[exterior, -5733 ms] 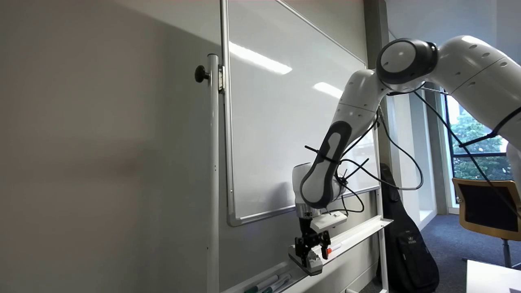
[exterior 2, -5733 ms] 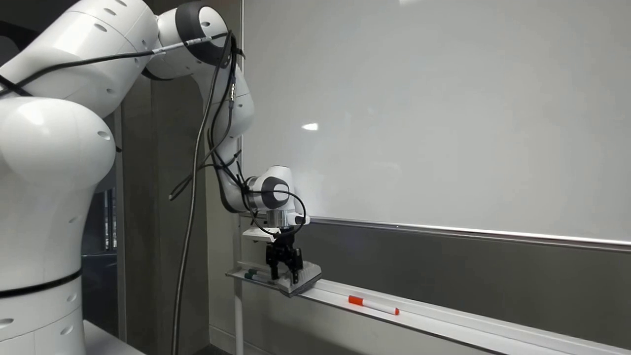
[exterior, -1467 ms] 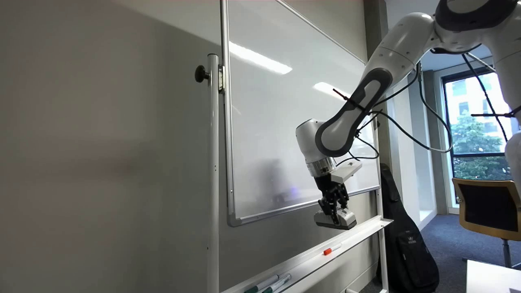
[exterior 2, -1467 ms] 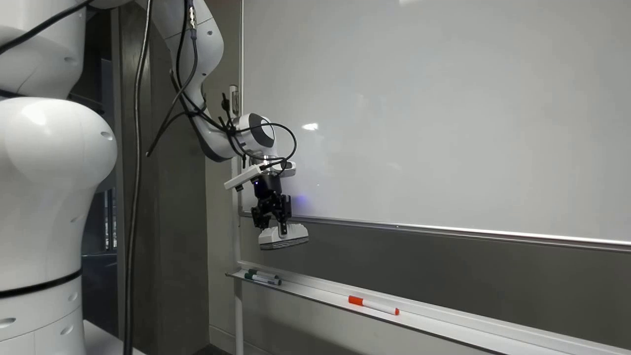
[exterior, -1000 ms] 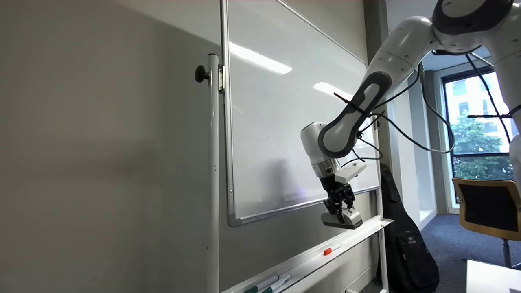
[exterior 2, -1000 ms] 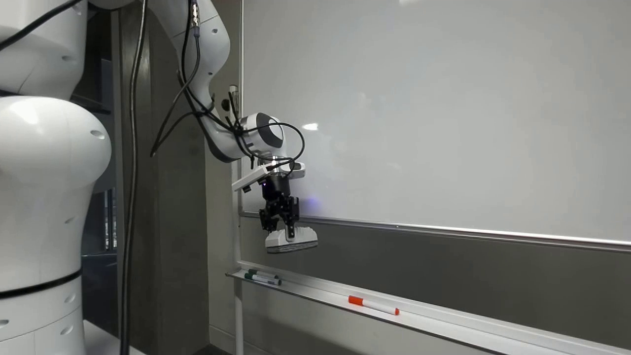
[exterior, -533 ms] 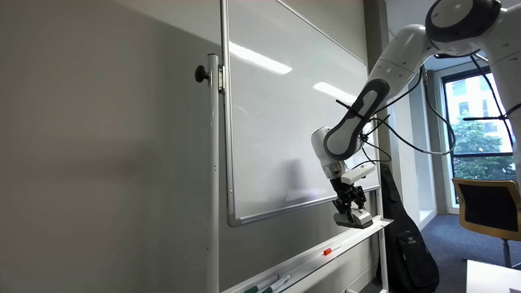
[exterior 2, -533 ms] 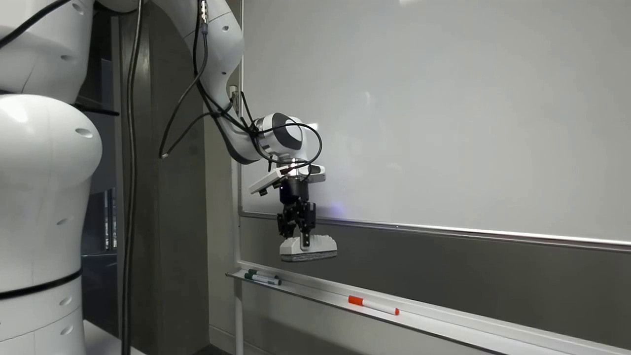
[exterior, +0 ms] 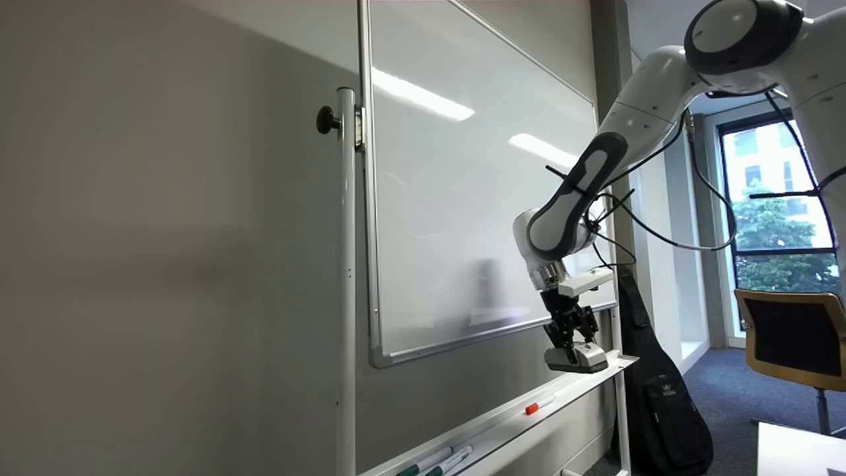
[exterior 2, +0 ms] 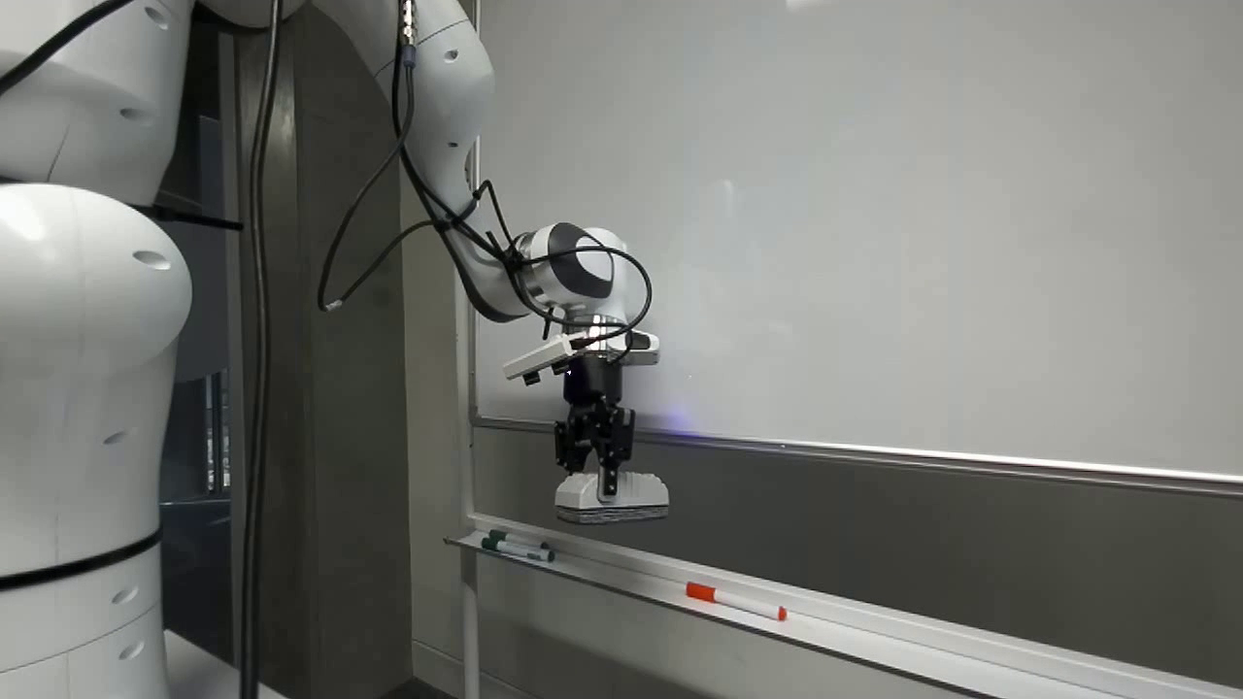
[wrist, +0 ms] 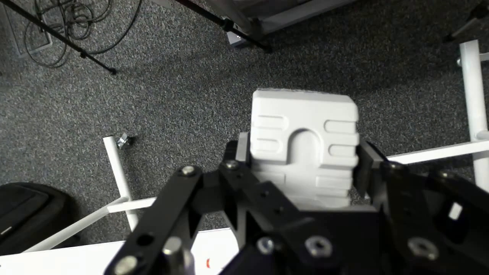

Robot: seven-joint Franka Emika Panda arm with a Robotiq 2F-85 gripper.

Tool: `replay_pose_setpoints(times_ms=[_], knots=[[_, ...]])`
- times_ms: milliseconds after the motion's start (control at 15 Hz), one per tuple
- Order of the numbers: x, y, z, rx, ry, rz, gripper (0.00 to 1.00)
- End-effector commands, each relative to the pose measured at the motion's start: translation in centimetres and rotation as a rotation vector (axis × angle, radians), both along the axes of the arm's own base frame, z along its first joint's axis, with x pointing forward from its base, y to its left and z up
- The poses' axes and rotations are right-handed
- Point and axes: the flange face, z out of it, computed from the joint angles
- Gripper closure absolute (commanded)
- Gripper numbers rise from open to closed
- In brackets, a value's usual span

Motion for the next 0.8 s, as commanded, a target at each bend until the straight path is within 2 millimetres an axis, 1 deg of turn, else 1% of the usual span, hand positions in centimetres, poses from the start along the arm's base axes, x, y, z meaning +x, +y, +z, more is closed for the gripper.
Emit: replay_pose_setpoints(times_ms=[0,200,400,533,733], knots=[[1.8,1.9,-1.6,0.034,0.012,0.098,0.62],[3.6,3.7,-3.3,0.032,0.032,0.176,0.62],[5.2,5.2,-5.0,0.028,0.049,0.225,0.62],[6.3,5.8,-5.9,0.014,0.031,0.239,0.62],[7.7,6.1,-6.9,0.006,-0.035,0.246,0.62]])
